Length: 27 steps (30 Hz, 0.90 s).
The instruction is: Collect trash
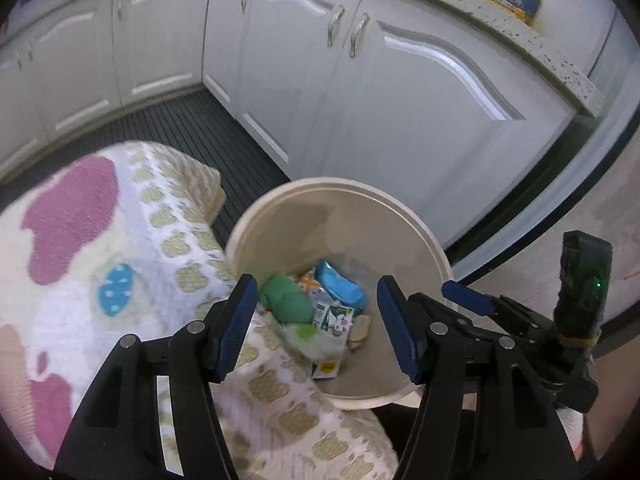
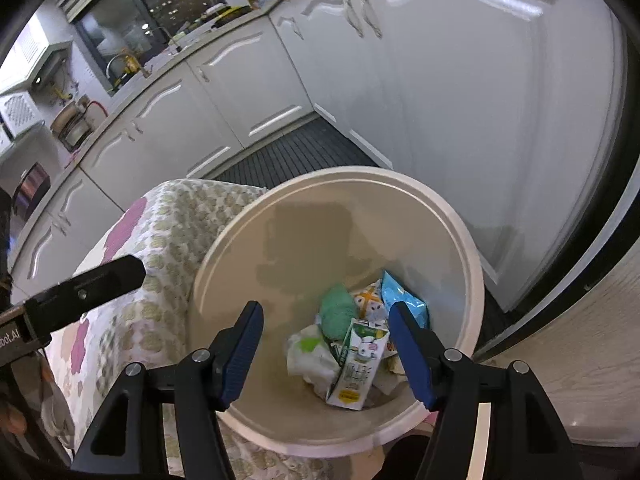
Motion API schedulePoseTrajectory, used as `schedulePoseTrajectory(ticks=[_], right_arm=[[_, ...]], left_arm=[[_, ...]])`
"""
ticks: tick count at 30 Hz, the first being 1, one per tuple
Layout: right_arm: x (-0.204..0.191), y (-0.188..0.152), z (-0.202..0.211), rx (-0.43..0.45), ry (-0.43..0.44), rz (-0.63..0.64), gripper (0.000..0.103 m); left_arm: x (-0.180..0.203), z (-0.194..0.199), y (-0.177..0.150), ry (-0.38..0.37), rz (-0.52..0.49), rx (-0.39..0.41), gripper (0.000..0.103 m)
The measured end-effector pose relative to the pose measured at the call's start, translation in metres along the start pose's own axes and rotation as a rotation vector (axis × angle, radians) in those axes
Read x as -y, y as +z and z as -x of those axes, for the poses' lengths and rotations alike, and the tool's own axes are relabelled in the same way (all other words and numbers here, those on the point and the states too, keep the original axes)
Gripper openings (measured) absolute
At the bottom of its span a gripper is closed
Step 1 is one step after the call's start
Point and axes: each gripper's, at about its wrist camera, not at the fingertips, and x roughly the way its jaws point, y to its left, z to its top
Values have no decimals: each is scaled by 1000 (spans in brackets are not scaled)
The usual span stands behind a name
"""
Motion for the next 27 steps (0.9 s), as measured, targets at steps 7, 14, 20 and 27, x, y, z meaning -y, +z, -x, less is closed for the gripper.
schedulePoseTrajectory(ticks=[7,14,20,27], right_arm=[[-33,1,27,101,-12,39,73],[-74,2,45,157,2,93,80],[-107,1,64,229,33,126,90],[-140,-5,79,281,37,166,96]], left_arm=[[-9,47,-16,175,-19,117,61],[-33,90,-35,215,47,207,61],[-48,131,-46,281,80,272,61],[-61,171,-56,335,98,371,73]])
